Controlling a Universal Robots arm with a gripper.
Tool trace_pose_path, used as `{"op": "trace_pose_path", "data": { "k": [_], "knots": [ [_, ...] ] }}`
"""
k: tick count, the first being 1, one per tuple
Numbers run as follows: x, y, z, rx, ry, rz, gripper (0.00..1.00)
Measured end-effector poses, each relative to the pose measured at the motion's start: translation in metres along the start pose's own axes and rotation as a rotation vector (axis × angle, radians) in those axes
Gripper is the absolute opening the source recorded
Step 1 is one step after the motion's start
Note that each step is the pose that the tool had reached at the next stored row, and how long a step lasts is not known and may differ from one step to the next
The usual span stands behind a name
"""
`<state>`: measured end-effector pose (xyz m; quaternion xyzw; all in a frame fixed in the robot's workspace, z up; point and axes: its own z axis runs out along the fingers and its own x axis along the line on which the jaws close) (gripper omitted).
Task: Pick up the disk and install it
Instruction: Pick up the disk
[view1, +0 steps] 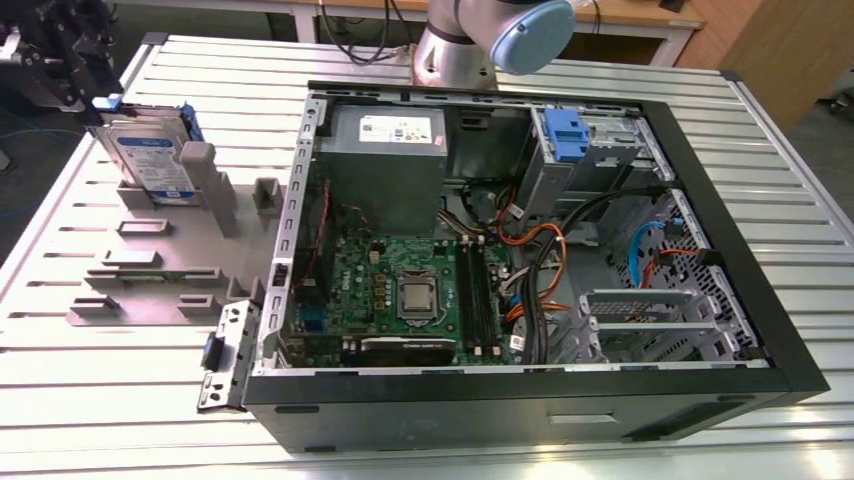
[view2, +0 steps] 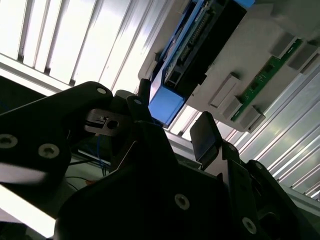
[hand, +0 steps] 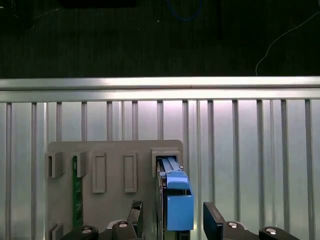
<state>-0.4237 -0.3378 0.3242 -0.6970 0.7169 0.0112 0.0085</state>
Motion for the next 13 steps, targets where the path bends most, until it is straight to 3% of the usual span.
{"op": "trace_pose_path", "data": {
  "k": [13],
  "knots": [
    [0.0000, 0.0009, 0.0122, 0.0000, -0.0001, 0.000, 0.59]
  ]
}}
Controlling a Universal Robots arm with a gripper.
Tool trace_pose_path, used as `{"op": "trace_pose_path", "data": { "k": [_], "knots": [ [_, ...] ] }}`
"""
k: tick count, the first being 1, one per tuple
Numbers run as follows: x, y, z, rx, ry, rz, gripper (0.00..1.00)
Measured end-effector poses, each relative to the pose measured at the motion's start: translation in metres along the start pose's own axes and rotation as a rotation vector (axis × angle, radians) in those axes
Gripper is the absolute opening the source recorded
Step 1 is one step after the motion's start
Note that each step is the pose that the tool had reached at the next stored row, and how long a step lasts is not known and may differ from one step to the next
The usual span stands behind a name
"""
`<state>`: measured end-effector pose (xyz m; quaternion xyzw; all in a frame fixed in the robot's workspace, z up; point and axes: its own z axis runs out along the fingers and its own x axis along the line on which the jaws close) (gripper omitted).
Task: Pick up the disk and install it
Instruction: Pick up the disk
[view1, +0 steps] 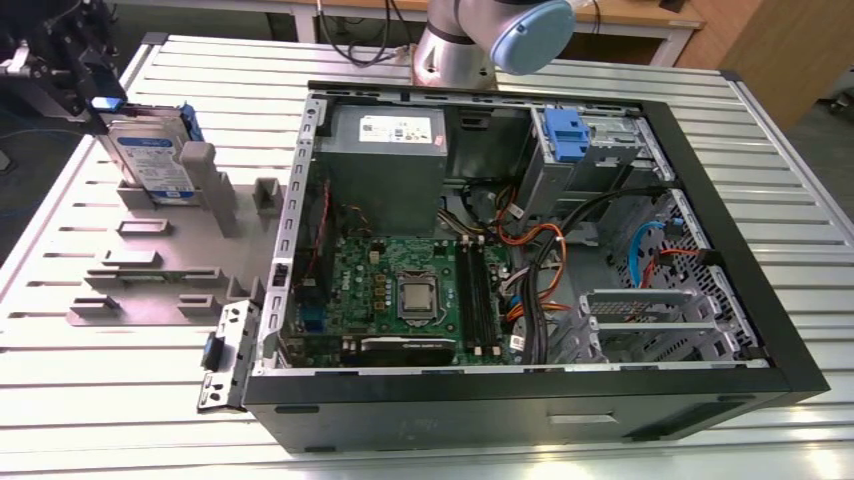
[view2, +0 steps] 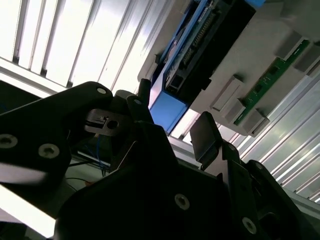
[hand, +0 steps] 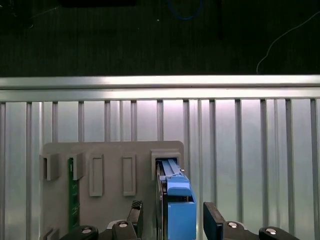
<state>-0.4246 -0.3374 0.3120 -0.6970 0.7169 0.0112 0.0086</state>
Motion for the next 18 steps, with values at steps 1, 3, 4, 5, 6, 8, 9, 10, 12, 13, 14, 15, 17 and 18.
{"op": "trace_pose_path", "data": {
  "k": [1, 3, 4, 5, 6, 8, 9, 10, 12, 13, 14, 15, 17, 18],
  "knots": [
    [0.0001, 0.0000, 0.0014, 0.0000, 0.0000, 0.000, 0.59],
    [0.0001, 0.0000, 0.0042, -0.0001, 0.0000, 0.000, 0.59],
    [0.0001, 0.0000, 0.0054, 0.0000, 0.0000, 0.000, 0.59],
    [0.0001, 0.0000, 0.0066, 0.0000, 0.0000, 0.000, 0.59],
    [0.0002, 0.0000, 0.0075, 0.0000, 0.0001, 0.000, 0.59],
    [0.0002, 0.0000, 0.0085, -0.0002, 0.0001, 0.000, 0.59],
    [0.0002, 0.0000, 0.0085, -0.0003, 0.0002, 0.000, 0.57],
    [0.0002, 0.0000, 0.0085, -0.0002, 0.0001, 0.000, 0.57],
    [0.0002, 0.0001, 0.0086, -0.0001, 0.0000, 0.000, 0.51],
    [0.0002, 0.0000, 0.0086, -0.0001, 0.0000, 0.000, 0.51],
    [0.0001, 0.0000, 0.0087, 0.0000, -0.0001, 0.000, 0.51],
    [-0.0003, 0.0001, 0.0090, 0.0002, -0.0002, 0.000, 0.51],
    [-0.0012, 0.0001, 0.0095, 0.0001, -0.0002, 0.000, 0.51],
    [-0.0017, 0.0001, 0.0100, 0.0001, -0.0002, 0.000, 0.51]
  ]
}}
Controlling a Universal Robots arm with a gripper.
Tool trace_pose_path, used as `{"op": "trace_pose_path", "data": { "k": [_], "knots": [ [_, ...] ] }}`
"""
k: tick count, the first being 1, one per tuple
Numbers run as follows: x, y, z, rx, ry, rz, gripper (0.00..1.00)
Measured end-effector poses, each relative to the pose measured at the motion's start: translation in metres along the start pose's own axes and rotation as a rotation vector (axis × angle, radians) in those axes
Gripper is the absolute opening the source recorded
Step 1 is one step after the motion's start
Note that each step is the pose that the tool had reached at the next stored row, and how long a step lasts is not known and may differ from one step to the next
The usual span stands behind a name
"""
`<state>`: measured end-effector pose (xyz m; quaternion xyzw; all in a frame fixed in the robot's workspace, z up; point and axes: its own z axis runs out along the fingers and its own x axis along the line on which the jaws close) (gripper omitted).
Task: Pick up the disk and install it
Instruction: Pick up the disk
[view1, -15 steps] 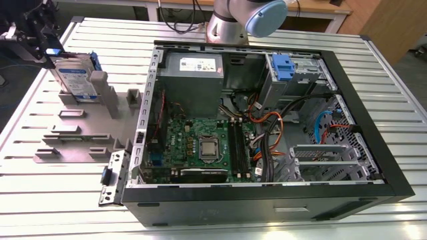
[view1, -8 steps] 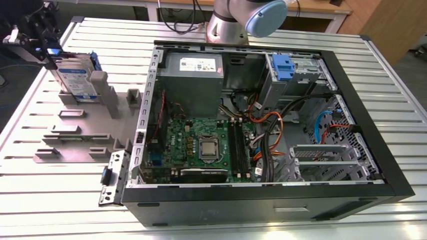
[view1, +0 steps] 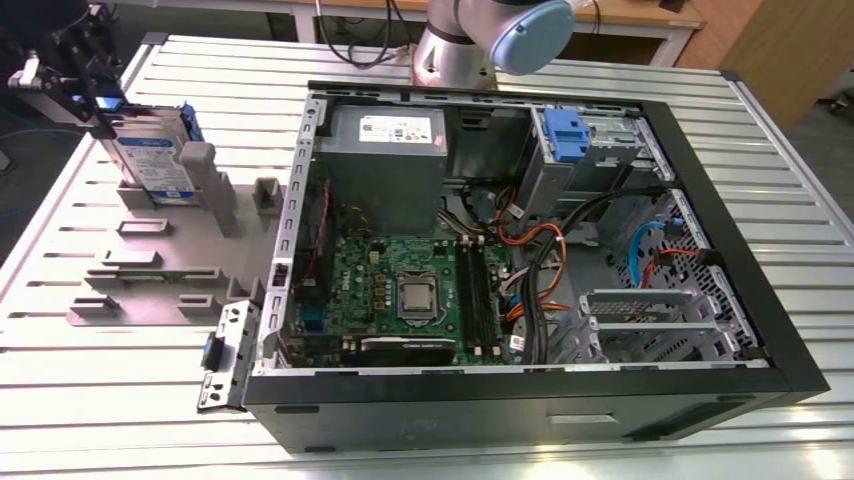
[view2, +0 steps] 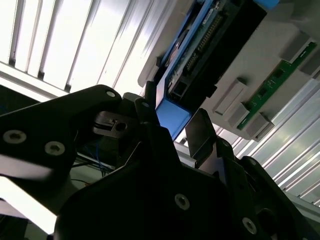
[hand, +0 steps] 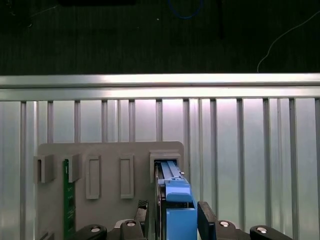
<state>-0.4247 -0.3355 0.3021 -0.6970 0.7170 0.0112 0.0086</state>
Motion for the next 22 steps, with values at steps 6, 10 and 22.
{"op": "trace_pose_path", "data": {
  "k": [6, 10, 22],
  "knots": [
    [-0.0009, 0.0006, 0.0053, -0.0049, 0.0002, 0.008, 0.51],
    [-0.0008, 0.0007, 0.0069, -0.0065, 0.0003, 0.010, 0.51],
    [-0.0030, 0.0012, 0.0082, -0.0064, 0.0003, 0.011, 0.51]
  ]
}}
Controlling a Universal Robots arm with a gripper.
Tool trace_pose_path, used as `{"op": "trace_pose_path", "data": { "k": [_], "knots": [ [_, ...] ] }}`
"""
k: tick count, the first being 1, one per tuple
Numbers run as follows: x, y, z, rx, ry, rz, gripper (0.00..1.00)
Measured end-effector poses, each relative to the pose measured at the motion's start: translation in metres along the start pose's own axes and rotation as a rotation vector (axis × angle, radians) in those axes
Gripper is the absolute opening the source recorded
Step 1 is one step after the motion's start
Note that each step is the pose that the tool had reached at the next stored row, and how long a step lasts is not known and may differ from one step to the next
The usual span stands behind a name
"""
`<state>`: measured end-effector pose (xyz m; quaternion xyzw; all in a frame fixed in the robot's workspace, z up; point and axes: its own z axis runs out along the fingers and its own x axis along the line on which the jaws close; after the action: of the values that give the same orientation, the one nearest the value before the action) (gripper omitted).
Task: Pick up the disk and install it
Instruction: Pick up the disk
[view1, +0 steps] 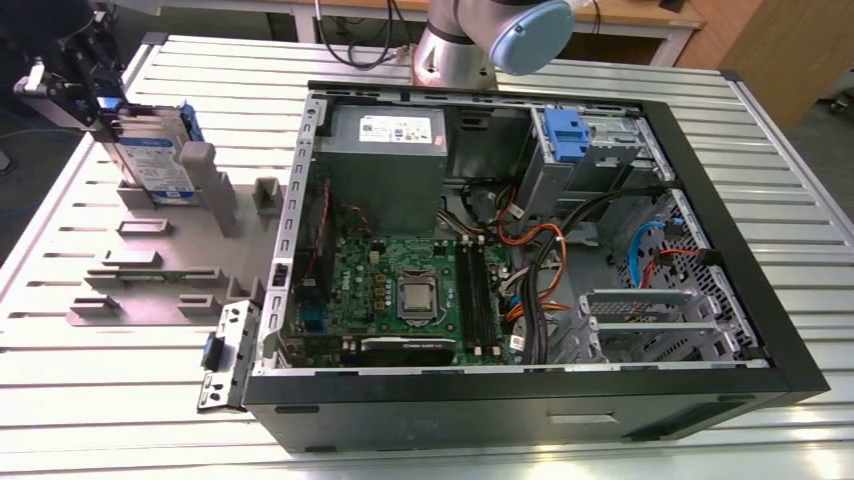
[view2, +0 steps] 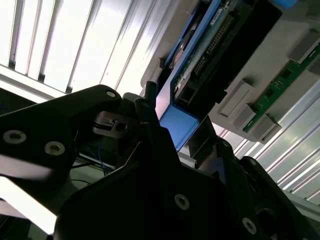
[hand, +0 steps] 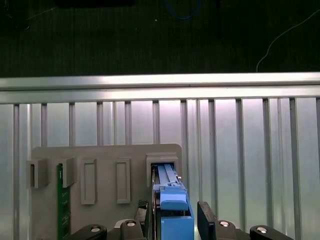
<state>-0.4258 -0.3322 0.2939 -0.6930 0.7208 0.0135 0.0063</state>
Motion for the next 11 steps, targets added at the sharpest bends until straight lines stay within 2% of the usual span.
{"op": "trace_pose_path", "data": {
  "k": [11],
  "knots": [
    [0.0001, 0.0025, 0.0038, -0.0005, 0.0000, 0.001, 0.51]
  ]
}}
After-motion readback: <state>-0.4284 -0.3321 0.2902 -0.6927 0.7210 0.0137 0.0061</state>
